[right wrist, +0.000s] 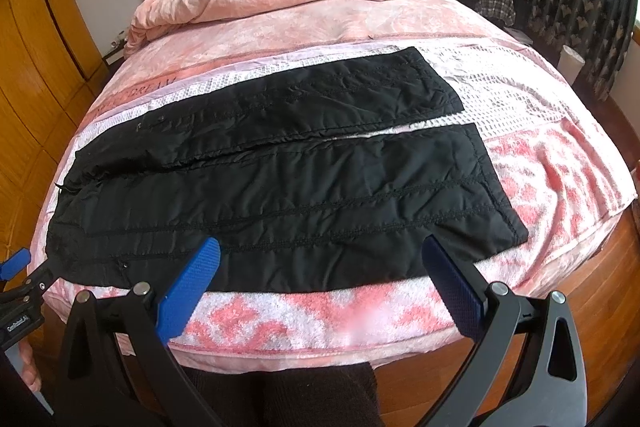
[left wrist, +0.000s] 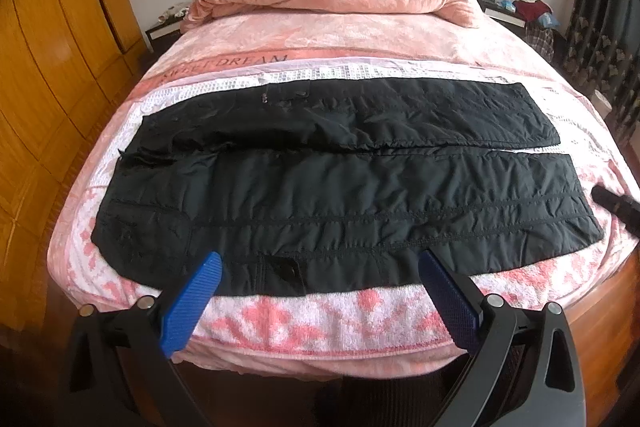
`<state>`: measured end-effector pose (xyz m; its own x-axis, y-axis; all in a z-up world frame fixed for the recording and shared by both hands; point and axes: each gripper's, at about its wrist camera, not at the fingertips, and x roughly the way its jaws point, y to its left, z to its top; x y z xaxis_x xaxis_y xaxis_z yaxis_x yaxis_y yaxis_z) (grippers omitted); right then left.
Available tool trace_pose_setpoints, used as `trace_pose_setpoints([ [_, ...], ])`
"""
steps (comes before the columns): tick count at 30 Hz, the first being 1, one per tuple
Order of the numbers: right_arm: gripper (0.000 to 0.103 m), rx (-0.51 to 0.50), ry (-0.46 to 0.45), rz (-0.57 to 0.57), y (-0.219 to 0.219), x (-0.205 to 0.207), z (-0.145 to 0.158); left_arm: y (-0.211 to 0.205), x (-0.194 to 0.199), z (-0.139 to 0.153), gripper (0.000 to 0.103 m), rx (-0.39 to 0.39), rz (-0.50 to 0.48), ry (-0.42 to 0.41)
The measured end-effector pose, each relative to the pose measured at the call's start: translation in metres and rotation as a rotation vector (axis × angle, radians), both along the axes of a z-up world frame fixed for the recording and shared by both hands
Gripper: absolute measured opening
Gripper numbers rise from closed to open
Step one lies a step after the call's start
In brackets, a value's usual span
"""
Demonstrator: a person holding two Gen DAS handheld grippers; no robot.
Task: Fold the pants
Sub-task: 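Grasp the hem of one pant leg with the right gripper and lift it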
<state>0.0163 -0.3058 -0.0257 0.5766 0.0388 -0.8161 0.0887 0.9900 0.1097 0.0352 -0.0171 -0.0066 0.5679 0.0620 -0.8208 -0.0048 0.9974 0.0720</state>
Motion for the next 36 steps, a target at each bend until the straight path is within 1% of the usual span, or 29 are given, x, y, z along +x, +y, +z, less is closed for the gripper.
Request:
trace_pose_setpoints([
  [4, 0.101, 0.034, -0.025, 0.016, -0.022, 0.017, 0.009, -0.004, 0.027, 0.006, 0.099, -0.013, -0.007, 0.003],
  [7, 0.101, 0.084, -0.029, 0.039, -0.049, 0.048, 0.017, -0.011, 0.064, 0.009, 0.099, -0.014, -0.025, -0.006],
  [8, 0.101, 0.080, -0.038, 0.044, -0.058, 0.060, 0.021, -0.014, 0.079, 0.009, 0.099, -0.023, -0.031, -0.007],
  [10, 0.101, 0.048, -0.052, 0.058, -0.080, 0.097, 0.026, -0.021, 0.114, 0.003, 0.099, -0.052, -0.040, 0.012],
  [12, 0.101, 0.038, -0.035, 0.064, -0.104, 0.139, 0.021, -0.030, 0.150, -0.009, 0.099, -0.094, -0.051, 0.031],
  [13, 0.101, 0.039, -0.012, 0.068, -0.115, 0.160, 0.015, -0.034, 0.165, -0.015, 0.099, -0.100, -0.050, 0.043],
  [14, 0.101, 0.038, 0.028, 0.072, -0.130, 0.191, 0.004, -0.039, 0.183, -0.024, 0.099, -0.108, -0.050, 0.058],
  [16, 0.101, 0.017, 0.074, 0.073, -0.150, 0.233, -0.015, -0.049, 0.215, -0.041, 0.099, -0.118, -0.061, 0.089],
  [18, 0.101, 0.003, 0.147, 0.079, -0.168, 0.278, -0.044, -0.059, 0.239, -0.057, 0.099, -0.136, -0.062, 0.113],
  [20, 0.100, 0.010, 0.202, 0.065, -0.184, 0.317, -0.072, -0.067, 0.259, -0.073, 0.099, -0.163, -0.066, 0.145],
  [23, 0.100, 0.012, 0.243, 0.028, -0.204, 0.353, -0.101, -0.078, 0.277, -0.089, 0.099, -0.200, -0.082, 0.175],
  [25, 0.100, 0.036, 0.295, 0.017, -0.214, 0.376, -0.125, -0.081, 0.283, -0.095, 0.099, -0.205, -0.095, 0.183],
  [26, 0.100, 0.033, 0.316, -0.002, -0.218, 0.386, -0.138, -0.083, 0.286, -0.097, 0.099, -0.200, -0.101, 0.185],
  [27, 0.100, 0.032, 0.322, -0.009, -0.222, 0.391, -0.146, -0.085, 0.288, -0.099, 0.099, -0.190, -0.108, 0.186],
  [29, 0.101, 0.065, 0.336, -0.004, -0.226, 0.400, -0.159, -0.087, 0.291, -0.102, 0.099, -0.179, -0.119, 0.188],
  [30, 0.101, 0.076, 0.331, -0.013, -0.226, 0.403, -0.162, -0.088, 0.293, -0.103, 0.099, -0.170, -0.121, 0.189],
  [31, 0.099, 0.075, 0.320, -0.011, -0.226, 0.404, -0.162, -0.088, 0.293, -0.103, 0.099, -0.169, -0.120, 0.192],
  [32, 0.092, 0.069, 0.307, 0.008, -0.223, 0.403, -0.160, -0.089, 0.295, -0.103, 0.099, -0.168, -0.120, 0.194],
  [33, 0.066, 0.065, 0.284, 0.033, -0.220, 0.400, -0.156, -0.091, 0.296, -0.103, 0.099, -0.169, -0.123, 0.195],
  [34, 0.043, 0.068, 0.264, 0.064, -0.217, 0.398, -0.152, -0.094, 0.299, -0.103, 0.099, -0.170, -0.134, 0.197],
  [36, 0.021, 0.027, 0.240, 0.104, -0.211, 0.389, -0.140, -0.102, 0.304, -0.101, 0.099, -0.161, -0.167, 0.188],
])
